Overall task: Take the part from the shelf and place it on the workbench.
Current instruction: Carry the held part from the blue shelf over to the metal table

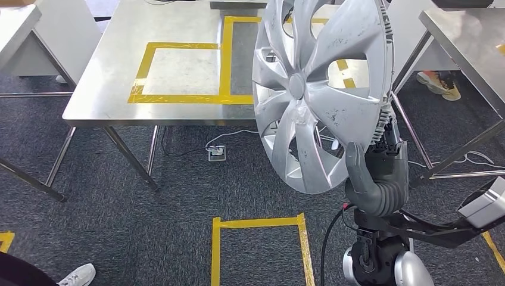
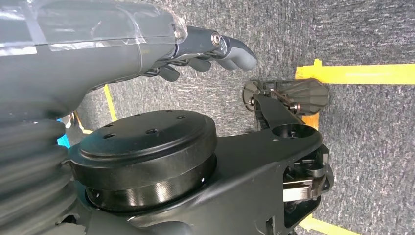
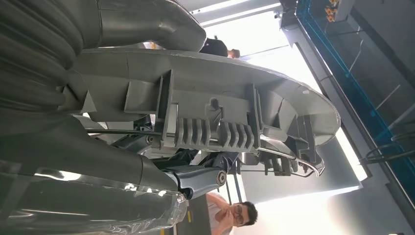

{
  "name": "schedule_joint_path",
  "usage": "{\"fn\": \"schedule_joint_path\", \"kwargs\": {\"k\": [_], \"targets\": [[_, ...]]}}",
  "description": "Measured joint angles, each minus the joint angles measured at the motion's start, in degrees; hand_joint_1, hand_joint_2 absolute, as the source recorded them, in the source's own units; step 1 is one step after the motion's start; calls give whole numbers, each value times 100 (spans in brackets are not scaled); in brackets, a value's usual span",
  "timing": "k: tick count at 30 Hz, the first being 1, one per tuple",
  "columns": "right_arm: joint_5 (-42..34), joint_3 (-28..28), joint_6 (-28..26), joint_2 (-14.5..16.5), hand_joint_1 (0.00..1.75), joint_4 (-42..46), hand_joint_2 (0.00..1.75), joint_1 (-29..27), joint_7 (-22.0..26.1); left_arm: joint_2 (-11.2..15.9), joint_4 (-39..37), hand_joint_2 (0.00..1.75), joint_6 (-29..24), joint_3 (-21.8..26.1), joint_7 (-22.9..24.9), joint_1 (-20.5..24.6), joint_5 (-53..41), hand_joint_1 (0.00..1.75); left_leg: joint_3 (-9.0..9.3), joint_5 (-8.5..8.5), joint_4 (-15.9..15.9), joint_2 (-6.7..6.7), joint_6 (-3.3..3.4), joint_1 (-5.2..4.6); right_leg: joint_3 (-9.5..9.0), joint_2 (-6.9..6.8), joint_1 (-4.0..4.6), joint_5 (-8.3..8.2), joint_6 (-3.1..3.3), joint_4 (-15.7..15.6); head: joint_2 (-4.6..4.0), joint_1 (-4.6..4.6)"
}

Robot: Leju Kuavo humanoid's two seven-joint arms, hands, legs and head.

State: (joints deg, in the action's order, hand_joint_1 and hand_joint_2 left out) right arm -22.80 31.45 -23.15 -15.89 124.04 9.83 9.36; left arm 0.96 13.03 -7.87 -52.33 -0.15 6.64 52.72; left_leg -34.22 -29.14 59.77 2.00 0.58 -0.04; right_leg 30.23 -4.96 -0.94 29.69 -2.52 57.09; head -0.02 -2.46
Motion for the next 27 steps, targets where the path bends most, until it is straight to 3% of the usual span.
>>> {"fn": "schedule_joint_path", "kwargs": {"k": [27], "targets": [[-65,-48,25,2,175,0,175,-2,96,1,0,175,26,0,-71,0,17,0,0,0,0,-7,0,-1,0,0,0,0,0,0,0,-1]]}}
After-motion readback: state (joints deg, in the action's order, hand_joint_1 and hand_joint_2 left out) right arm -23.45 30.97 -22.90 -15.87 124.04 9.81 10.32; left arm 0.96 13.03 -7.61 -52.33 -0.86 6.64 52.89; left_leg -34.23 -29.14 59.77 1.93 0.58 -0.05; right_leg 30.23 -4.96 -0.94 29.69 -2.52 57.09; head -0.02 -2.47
